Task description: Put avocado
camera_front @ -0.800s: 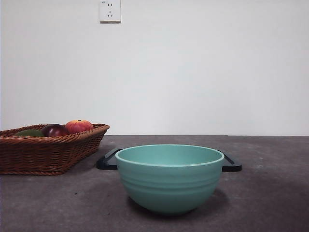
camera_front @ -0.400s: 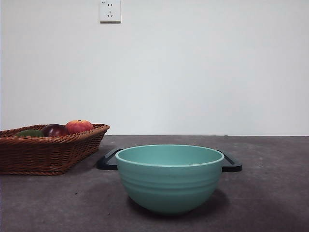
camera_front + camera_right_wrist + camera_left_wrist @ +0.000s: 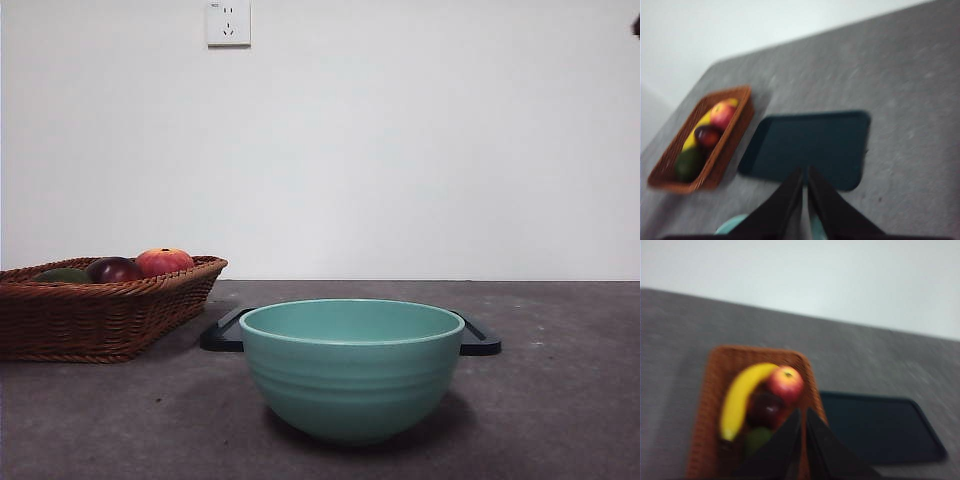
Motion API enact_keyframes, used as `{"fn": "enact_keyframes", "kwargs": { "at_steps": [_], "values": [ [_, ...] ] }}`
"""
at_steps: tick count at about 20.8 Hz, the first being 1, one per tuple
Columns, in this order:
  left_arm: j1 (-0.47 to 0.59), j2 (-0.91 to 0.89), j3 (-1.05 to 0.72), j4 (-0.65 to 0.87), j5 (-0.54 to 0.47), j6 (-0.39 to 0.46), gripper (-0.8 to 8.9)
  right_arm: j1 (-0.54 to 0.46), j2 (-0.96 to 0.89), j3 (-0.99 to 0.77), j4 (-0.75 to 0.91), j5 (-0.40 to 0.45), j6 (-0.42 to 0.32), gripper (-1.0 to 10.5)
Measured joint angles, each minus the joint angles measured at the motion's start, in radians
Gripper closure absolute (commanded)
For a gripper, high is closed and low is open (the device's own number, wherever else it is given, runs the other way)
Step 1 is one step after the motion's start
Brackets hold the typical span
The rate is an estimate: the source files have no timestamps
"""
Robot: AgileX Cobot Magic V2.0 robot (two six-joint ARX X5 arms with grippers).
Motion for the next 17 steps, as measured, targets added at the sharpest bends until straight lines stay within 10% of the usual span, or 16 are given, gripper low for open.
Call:
{"fn": "enact_keyframes", "kwargs": {
  "at_steps": [11,17],
  "values": [
    [-0.046,0.118,0.103,-0.093,0.367,0.038,7.96,0.026,0.107,0.183,-0.180,-0.159,-0.261,9.3],
    [-0.055,0.094,0.103,-0.137,0.409,0.039,7.94,0.032,0.099,0.186,-0.231,-0.163,-0.315,9.3]
  ]
}}
